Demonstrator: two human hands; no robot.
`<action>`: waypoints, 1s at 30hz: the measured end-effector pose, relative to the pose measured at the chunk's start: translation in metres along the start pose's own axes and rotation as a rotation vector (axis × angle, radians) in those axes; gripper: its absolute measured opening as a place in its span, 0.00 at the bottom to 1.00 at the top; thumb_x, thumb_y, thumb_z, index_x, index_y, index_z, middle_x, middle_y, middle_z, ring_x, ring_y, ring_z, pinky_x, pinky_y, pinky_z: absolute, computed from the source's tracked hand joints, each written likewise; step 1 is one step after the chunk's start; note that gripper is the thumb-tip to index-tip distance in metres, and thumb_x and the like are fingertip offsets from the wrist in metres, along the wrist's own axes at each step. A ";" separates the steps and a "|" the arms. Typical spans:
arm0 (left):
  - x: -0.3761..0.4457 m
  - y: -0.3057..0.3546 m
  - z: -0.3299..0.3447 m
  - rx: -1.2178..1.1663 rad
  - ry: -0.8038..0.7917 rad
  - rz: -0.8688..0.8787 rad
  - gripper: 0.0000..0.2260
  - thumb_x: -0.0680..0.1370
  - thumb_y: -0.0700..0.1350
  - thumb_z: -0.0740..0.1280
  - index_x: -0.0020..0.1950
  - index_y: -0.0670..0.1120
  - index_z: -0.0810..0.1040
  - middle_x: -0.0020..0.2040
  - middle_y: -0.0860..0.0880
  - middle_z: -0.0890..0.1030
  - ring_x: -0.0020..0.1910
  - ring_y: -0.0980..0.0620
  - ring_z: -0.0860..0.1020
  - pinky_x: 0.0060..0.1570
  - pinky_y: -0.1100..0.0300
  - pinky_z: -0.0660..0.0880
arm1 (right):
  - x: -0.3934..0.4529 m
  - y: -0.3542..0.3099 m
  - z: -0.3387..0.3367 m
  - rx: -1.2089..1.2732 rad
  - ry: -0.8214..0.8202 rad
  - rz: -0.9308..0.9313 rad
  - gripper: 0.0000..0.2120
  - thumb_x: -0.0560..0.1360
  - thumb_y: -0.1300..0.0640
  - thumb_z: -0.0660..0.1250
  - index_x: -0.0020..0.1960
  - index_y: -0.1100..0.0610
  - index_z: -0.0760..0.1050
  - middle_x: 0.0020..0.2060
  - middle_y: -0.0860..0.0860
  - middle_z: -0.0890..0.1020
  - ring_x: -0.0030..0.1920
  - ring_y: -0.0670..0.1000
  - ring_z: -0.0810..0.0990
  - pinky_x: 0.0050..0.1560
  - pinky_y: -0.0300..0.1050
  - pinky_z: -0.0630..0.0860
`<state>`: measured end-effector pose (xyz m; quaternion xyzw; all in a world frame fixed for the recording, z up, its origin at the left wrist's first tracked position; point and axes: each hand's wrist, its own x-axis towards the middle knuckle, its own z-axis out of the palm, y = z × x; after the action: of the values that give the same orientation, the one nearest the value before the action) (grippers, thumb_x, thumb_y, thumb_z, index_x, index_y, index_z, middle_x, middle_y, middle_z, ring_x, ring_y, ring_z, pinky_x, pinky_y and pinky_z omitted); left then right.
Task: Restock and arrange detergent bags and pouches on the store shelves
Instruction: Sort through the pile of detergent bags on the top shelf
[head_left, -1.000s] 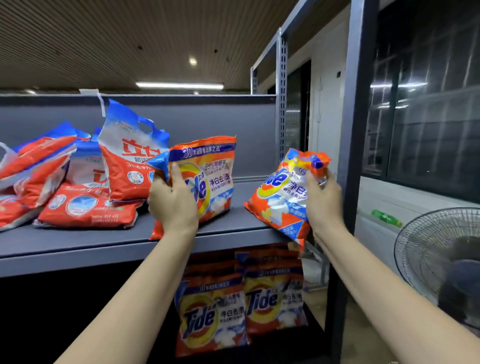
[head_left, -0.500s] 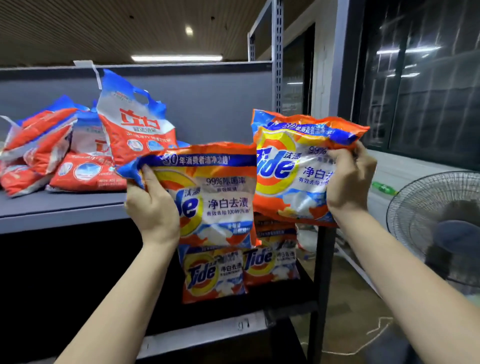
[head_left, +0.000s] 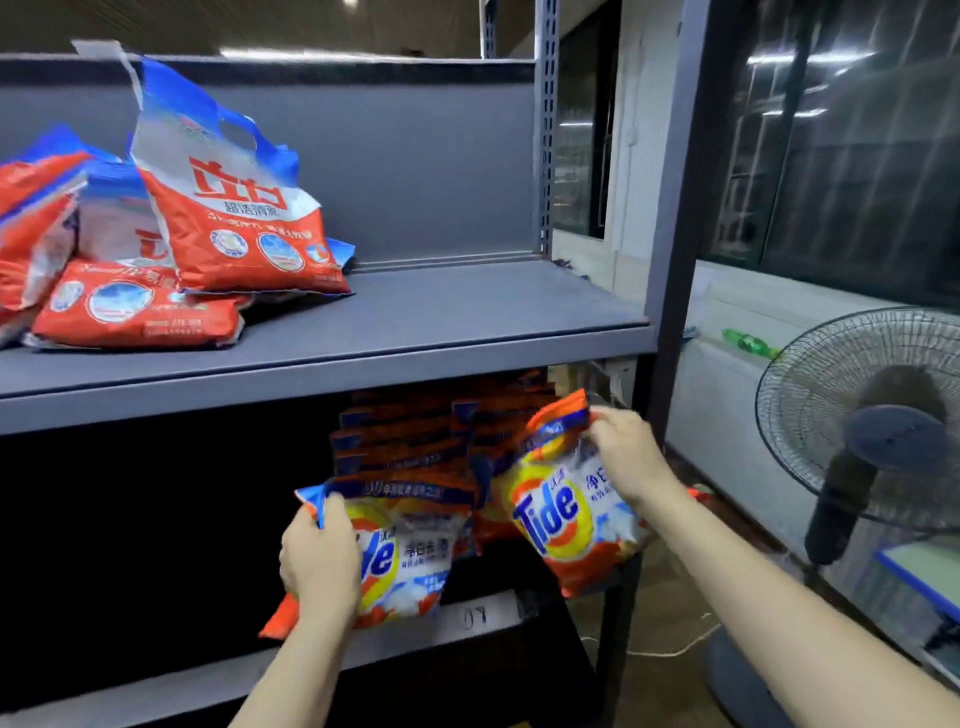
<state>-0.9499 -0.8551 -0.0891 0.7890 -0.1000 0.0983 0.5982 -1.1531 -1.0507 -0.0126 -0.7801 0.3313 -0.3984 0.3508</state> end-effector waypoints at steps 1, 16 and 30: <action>0.002 -0.010 0.003 -0.026 -0.003 -0.018 0.16 0.79 0.46 0.60 0.37 0.36 0.69 0.34 0.36 0.75 0.38 0.35 0.75 0.40 0.48 0.69 | -0.003 0.011 0.006 0.008 0.018 0.053 0.13 0.66 0.53 0.55 0.28 0.52 0.75 0.27 0.52 0.77 0.36 0.56 0.74 0.41 0.52 0.69; 0.052 -0.078 0.080 -0.257 -0.061 -0.246 0.18 0.82 0.49 0.59 0.66 0.40 0.71 0.57 0.40 0.77 0.54 0.40 0.77 0.53 0.45 0.72 | 0.038 0.089 0.096 0.322 0.454 0.387 0.14 0.81 0.64 0.55 0.40 0.63 0.74 0.26 0.47 0.78 0.27 0.41 0.74 0.26 0.29 0.66; -0.006 -0.107 0.072 0.450 0.047 0.375 0.36 0.75 0.64 0.56 0.70 0.36 0.64 0.70 0.32 0.65 0.69 0.34 0.62 0.68 0.37 0.54 | -0.024 0.135 0.123 -0.277 0.326 0.254 0.35 0.73 0.49 0.69 0.74 0.59 0.59 0.70 0.60 0.68 0.68 0.61 0.69 0.64 0.61 0.70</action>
<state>-0.9237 -0.8959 -0.2089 0.8670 -0.2057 0.2452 0.3820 -1.0915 -1.0694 -0.1851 -0.6981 0.5304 -0.4226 0.2297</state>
